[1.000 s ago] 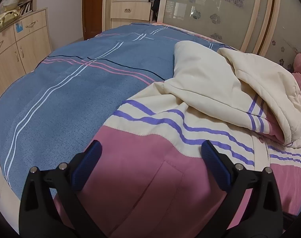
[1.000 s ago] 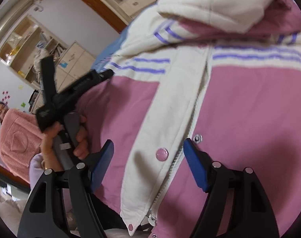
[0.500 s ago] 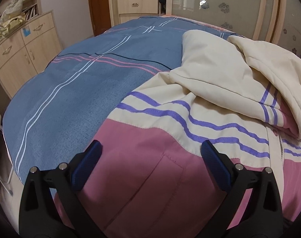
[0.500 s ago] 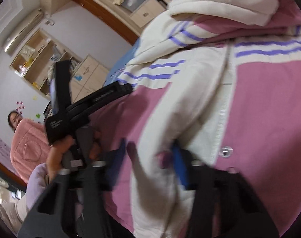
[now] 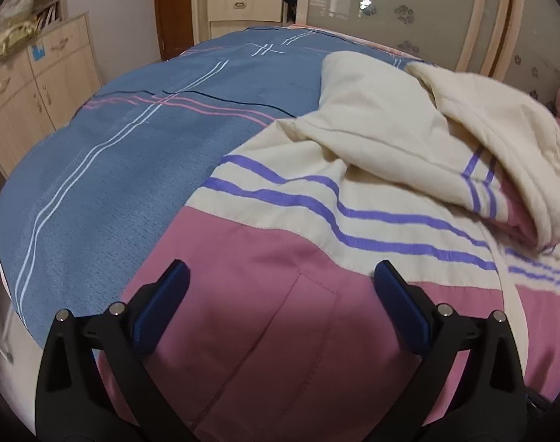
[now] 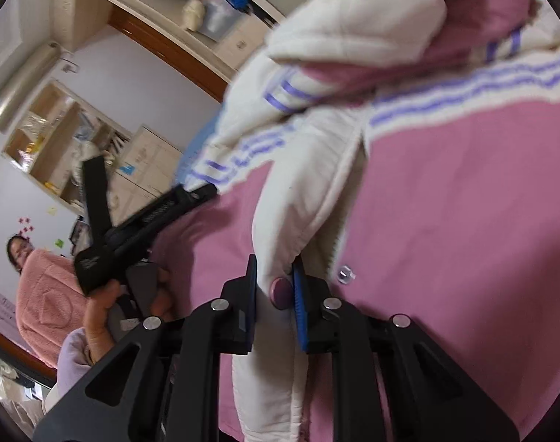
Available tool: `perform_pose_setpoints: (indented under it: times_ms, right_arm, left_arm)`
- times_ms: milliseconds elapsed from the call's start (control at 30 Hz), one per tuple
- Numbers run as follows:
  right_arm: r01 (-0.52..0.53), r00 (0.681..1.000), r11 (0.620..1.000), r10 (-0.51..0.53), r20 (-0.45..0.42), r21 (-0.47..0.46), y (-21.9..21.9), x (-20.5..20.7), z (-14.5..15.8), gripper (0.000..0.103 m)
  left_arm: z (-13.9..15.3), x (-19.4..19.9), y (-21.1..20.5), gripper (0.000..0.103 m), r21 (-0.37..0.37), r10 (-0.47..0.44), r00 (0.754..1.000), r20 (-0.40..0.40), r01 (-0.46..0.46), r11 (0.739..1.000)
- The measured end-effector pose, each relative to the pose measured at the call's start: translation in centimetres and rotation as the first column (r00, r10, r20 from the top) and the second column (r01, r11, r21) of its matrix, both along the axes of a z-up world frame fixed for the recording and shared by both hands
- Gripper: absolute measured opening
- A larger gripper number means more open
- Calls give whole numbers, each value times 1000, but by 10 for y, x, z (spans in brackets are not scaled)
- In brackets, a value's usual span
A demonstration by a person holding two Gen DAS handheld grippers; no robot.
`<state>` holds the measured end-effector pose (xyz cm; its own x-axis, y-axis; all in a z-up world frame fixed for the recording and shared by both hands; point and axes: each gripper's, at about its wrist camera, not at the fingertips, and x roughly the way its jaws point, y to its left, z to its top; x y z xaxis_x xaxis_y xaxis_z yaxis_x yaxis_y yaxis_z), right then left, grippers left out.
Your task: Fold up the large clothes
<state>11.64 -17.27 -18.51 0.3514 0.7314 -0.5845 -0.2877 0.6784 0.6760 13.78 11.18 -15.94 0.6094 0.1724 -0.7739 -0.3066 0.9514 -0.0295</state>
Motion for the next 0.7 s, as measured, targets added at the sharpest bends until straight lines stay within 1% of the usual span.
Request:
perform_pose_setpoints:
  times_ms: [33,67,100,133,167,233,300,367,400,433,467,500,567,600,633,667,700]
  right_arm:
    - [-7,1000,1000,7,6,-7,1,-1,1,24]
    - [-7,1000,1000,7,7,-6,-1,-2,4,28]
    - [0,1000,1000,0,6,13,-6,0,10,41]
    - [14,1000,999,-15,18,44,-15,0,16,58]
    - [39,997,995,-44,56,90,-28,0,27,61]
    - [75,988,988,-91,121,132,-48,0,45,61]
    - [147,966,982,-169,195,118,-69,7,65,61]
    - [221,941,974,-226,250,49,-81,22,80,60]
    - [260,928,966,-248,277,-6,-83,35,89,55]
    - [278,919,960,-255,300,-36,-85,46,95,43]
    - [294,909,953,-257,328,-67,-82,63,105,40]
    - [311,900,945,-259,350,-100,-77,76,112,40]
    - [347,883,915,-245,400,-206,-59,111,123,39]
    - [355,885,905,-244,396,-236,-56,125,120,39]
    - [358,899,892,-250,360,-276,-52,144,111,39]
    - [367,914,876,-277,297,-314,-52,162,94,39]
    - [376,921,865,-309,238,-332,-59,174,77,39]
  left_arm:
    - [1,0,-2,101,7,-2,1000,3,2,1000]
    - [6,-2,-3,101,-4,-8,1000,17,8,1000]
    - [12,-3,-4,101,-28,-18,999,36,19,999]
    - [21,-5,-4,101,-68,-39,997,68,43,997]
    - [28,-4,-5,101,-90,-52,995,89,60,994]
    - [42,0,-7,101,-110,-65,990,127,80,991]
    - [54,9,-9,101,-113,-80,983,167,100,989]
    - [58,22,-11,101,-116,-90,979,181,112,987]
    - [58,30,-12,101,-126,-94,980,178,117,985]
    - [59,41,-14,101,-145,-104,979,176,131,981]
    - [59,47,-15,101,-158,-112,977,179,141,977]
    - [59,56,-18,101,-167,-119,976,181,150,975]
    - [53,78,-28,101,-164,-153,975,161,179,970]
    - [48,88,-32,101,-155,-168,975,149,191,969]
    - [42,97,-35,101,-145,-175,976,133,194,970]
    - [31,109,-39,101,-132,-174,980,96,186,974]
    - [23,116,-41,101,-122,-168,984,64,174,977]
